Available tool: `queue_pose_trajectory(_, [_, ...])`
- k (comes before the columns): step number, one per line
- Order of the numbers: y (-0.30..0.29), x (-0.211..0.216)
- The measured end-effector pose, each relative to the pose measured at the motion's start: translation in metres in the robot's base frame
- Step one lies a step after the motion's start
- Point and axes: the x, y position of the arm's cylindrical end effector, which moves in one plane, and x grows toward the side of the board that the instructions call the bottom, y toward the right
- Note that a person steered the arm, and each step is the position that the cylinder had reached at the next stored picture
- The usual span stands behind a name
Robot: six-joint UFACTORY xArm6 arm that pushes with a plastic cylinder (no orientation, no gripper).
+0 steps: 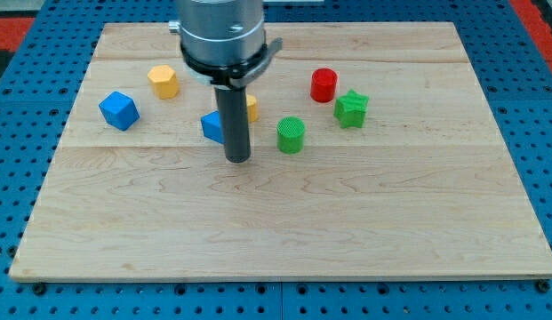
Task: Move the yellow heart towards the yellow hexagon
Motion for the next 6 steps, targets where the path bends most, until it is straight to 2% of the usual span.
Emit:
queue_pose_trajectory(2, [0.033, -0.048])
queue_pose_trajectory(3, [0.019, -0.063])
queue_pose_trajectory(5, [0.03, -0.086])
queue_pose_trajectory(6, [-0.024, -0.089])
